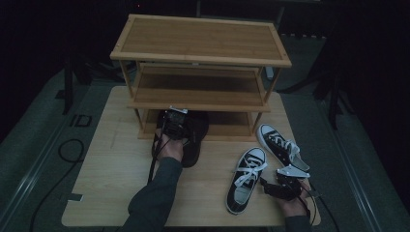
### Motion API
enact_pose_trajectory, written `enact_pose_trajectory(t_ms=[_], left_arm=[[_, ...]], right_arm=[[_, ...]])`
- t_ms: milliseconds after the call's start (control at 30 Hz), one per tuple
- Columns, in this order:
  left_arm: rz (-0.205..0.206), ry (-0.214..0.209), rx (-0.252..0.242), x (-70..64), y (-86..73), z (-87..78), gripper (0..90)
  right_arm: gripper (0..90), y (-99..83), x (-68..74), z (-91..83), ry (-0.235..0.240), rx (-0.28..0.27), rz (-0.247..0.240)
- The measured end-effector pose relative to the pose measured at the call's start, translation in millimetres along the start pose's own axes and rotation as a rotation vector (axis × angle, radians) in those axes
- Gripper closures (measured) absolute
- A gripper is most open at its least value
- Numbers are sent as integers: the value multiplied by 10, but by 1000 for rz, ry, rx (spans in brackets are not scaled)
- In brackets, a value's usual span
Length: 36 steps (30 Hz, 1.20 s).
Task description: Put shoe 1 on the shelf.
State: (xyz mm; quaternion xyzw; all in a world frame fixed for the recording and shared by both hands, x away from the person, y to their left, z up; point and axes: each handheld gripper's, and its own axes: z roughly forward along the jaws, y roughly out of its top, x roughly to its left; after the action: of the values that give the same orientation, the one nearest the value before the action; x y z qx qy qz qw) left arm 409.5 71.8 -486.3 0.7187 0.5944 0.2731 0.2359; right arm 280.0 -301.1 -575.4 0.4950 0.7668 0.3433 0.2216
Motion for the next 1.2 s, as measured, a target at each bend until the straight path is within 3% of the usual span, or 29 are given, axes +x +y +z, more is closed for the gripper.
enact_pose_trajectory(t_ms=[133,300,400,633,833,1200], left_arm=[[-7,14,-5,-33,12,9,832],[-6,-2,0,6,12,10,658],[-12,-39,15,59,6,-6,568],[7,-126,18,153,4,-166,504],[62,-176,0,264,-22,-338,510],[129,-299,-98,390,-204,-737,665]], right_arm=[[244,0,0,0,0,0,0],[245,0,0,0,0,0,0],[245,0,0,0,0,0,0],[244,0,1,0,0,0,0],[245,0,0,0,0,0,0],[244,0,1,0,0,0,0]])
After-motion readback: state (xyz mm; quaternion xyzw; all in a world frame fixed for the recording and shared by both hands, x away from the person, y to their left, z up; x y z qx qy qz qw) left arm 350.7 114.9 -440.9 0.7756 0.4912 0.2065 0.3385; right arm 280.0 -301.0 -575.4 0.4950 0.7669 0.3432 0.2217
